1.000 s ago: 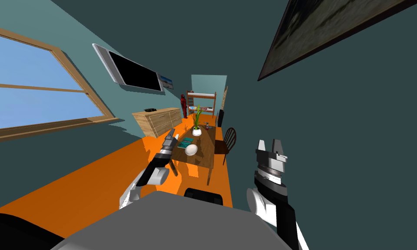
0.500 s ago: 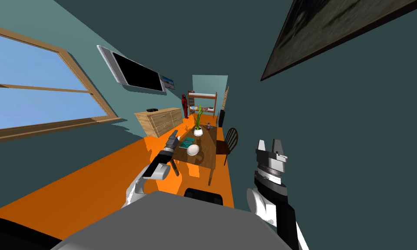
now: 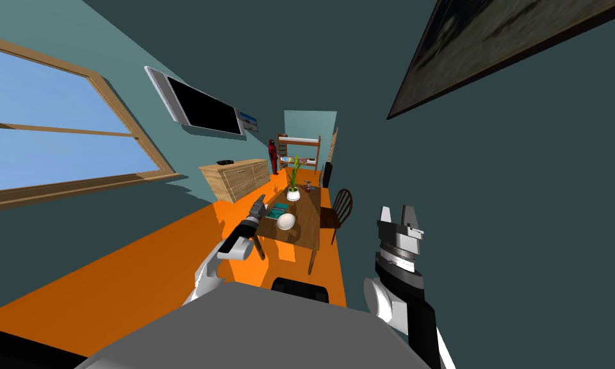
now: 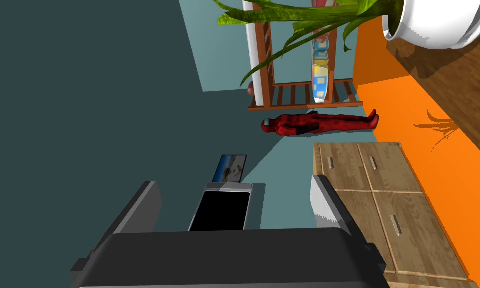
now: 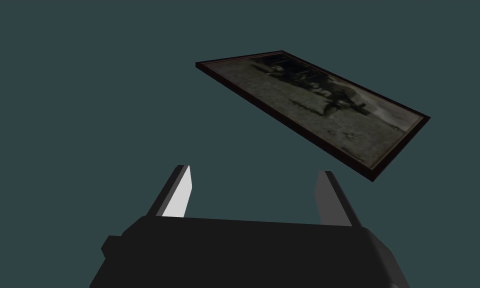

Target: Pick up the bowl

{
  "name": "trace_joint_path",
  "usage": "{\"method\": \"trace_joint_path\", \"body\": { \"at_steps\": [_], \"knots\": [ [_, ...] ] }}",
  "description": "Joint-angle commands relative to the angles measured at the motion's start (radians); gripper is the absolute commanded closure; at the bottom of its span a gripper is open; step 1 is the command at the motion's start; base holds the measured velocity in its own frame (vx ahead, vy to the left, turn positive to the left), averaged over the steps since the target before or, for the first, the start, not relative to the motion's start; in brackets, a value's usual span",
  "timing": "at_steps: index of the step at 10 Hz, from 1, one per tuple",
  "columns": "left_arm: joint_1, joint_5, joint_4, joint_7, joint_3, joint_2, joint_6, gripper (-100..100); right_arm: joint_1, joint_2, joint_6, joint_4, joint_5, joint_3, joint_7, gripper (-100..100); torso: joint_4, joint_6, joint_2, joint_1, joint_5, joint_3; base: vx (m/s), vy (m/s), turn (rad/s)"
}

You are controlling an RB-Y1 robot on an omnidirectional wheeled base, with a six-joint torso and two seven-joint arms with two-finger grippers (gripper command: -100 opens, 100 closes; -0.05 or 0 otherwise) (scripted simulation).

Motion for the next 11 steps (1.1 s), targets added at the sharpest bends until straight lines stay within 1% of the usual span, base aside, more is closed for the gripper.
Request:
{"method": "trace_joint_path", "body": {
  "at_steps": [1,2,3,4,5,6,7,8,9,10,11],
  "knots": [
    [-0.028,0.005,0.045,0.015,0.005,0.001,0.05,-100,0.0,0.0,0.0,0.0,0.0,0.0,0.0,0,0.0,0.0,0.0,0.0,0.0,0.0,0.005,0.026,0.0],
    [-0.028,0.005,0.045,0.015,0.005,0.001,0.06,-100,0.0,0.0,0.0,0.0,0.0,0.0,0.0,0,0.0,0.0,0.0,0.0,0.0,0.0,0.004,0.024,-0.005],
    [-0.053,0.011,0.079,0.028,0.012,0.003,0.095,-100,0.0,0.0,0.0,0.0,0.0,0.0,0.0,0,0.0,0.0,0.0,0.0,0.0,0.0,0.002,0.022,-0.004],
    [-0.053,0.011,0.079,0.028,0.012,0.003,0.113,-100,0.0,0.0,0.0,0.0,0.0,0.0,0.0,0,0.0,0.0,0.0,0.0,0.0,0.0,0.003,0.017,-0.005],
    [-0.077,0.016,0.114,0.043,0.018,0.005,0.148,-100,0.0,0.0,0.0,0.0,0.0,0.0,0.0,0,0.0,0.0,0.0,0.0,0.0,0.0,0.006,0.018,-0.012],
    [-0.077,0.016,0.114,0.043,0.018,0.005,0.167,-100,0.0,0.0,0.0,0.0,0.0,0.0,0.0,0,0.0,0.0,0.0,0.0,0.0,0.0,0.006,0.013,-0.01],
    [-0.101,0.023,0.15,0.058,0.024,0.007,0.198,-100,0.0,0.0,0.0,0.0,0.0,0.0,0.0,0,0.0,0.0,0.0,0.0,0.0,0.0,0.009,0.014,-0.016],
    [-0.101,0.023,0.15,0.058,0.024,0.007,0.222,-100,0.0,0.0,0.0,0.0,0.0,0.0,0.0,0,0.0,0.0,-0.001,-0.001,0.0,0.0,0.008,0.01,-0.017],
    [-0.125,0.029,0.186,0.073,0.03,0.01,0.249,-100,0.0,0.0,0.0,0.0,0.0,0.0,0.0,0,0.0,0.0,0.0,-0.001,0.0,0.0,0.009,0.007,-0.033],
    [-0.125,0.029,0.186,0.073,0.03,0.01,0.271,-100,0.0,0.0,0.0,0.0,0.0,0.0,0.0,0,0.0,0.0,0.0,-0.001,0.0,0.0,0.008,0.005,-0.014],
    [-0.148,0.036,0.222,0.089,0.035,0.012,0.3,-100,0.0,0.0,0.0,0.0,0.0,0.0,0.0,0,0.0,0.0,0.0,-0.001,0.0,0.0,0.009,0.003,-0.03]
  ]
}}
